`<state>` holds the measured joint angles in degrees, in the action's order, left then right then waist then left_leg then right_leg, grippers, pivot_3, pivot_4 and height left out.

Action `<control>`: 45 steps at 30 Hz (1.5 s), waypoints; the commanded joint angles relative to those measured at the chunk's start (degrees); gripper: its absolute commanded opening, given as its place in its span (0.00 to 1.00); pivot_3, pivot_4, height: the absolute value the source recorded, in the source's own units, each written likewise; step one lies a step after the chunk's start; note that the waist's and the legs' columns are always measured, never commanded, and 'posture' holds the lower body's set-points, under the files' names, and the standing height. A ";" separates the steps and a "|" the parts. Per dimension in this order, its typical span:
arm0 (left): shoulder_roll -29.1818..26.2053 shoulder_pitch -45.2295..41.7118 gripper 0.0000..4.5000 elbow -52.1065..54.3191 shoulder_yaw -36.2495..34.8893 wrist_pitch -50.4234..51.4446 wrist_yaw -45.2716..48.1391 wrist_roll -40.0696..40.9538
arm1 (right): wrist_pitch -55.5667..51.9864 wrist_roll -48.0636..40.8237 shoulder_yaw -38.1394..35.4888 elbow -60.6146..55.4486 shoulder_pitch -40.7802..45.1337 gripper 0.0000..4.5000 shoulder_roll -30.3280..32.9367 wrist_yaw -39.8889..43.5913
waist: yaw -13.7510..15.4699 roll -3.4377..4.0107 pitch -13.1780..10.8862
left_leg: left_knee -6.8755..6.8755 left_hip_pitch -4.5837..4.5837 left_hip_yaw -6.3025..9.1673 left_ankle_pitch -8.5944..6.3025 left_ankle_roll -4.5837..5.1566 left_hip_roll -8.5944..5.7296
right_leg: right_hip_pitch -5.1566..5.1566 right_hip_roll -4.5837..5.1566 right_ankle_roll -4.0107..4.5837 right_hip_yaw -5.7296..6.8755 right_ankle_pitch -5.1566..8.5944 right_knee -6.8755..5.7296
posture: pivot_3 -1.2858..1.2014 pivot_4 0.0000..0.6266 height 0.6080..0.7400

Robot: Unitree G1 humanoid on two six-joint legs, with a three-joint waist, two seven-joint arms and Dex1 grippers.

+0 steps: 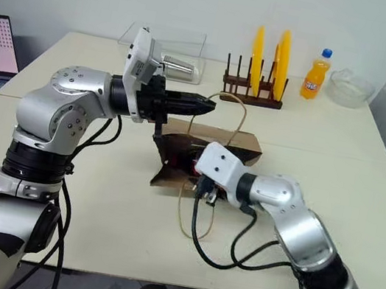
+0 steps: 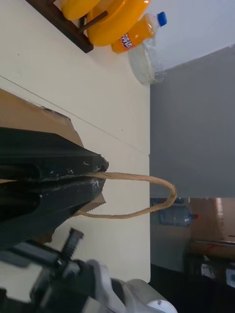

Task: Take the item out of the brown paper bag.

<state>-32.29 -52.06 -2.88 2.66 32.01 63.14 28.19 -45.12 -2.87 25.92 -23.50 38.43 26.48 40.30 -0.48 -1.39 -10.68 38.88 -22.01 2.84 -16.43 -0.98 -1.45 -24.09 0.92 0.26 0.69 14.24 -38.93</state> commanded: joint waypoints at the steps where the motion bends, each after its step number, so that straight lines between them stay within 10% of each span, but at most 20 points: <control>1: -0.32 -1.58 0.00 1.14 -1.95 -0.85 -0.14 0.80 | 2.56 3.42 1.44 3.01 3.45 0.43 -1.02 -1.69 | -0.02 0.00 0.00 | -0.01 0.00 0.01 0.00 0.00 0.00 | 0.00 0.00 0.00 0.01 0.00 -0.01 | 0.52 0.24 1.00; 8: -0.19 -1.79 0.00 1.32 -2.08 -0.75 -0.15 0.81 | 4.33 10.18 6.97 7.78 6.41 0.93 -0.44 -0.94 | -0.17 0.00 0.00 | -0.01 0.00 -0.01 -0.01 0.01 0.00 | 0.00 0.00 0.00 0.01 0.00 0.00 | 0.52 0.24 1.00; 36: -0.08 -2.21 0.00 1.84 -2.12 -0.30 0.22 1.36 | 10.27 27.61 19.03 34.16 16.66 0.93 -7.15 6.73 | -1.16 0.00 0.00 | -0.01 0.04 0.03 -0.01 0.01 0.00 | -0.01 -0.01 0.01 0.03 -0.01 -0.06 | 0.52 0.24 1.00; 41: -0.35 -1.70 0.00 1.67 -1.93 -0.91 0.37 0.81 | 13.60 28.82 18.00 33.50 15.47 0.69 -7.50 6.75 | -1.21 0.00 0.00 | -0.01 0.10 0.02 -0.01 0.02 0.01 | 0.02 -0.01 0.02 0.02 -0.01 -0.09 | 0.52 0.24 1.00; 45: -0.83 -1.31 0.00 0.77 -1.04 -2.54 0.75 -0.93 | 16.15 29.01 15.86 29.73 15.24 0.69 -7.13 7.50 | -1.21 0.00 0.00 | -0.01 0.09 0.02 0.01 -0.01 0.01 | 0.00 -0.02 0.02 0.02 -0.02 -0.11 | 0.52 0.24 1.00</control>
<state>-32.38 -52.90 -2.85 2.02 31.38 63.45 27.76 -30.68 26.02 43.59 9.42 53.33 19.60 47.33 -1.69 -1.39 -10.68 38.87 -21.93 2.86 -16.40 -1.01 -1.44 -24.09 0.91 0.28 0.70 14.23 -39.03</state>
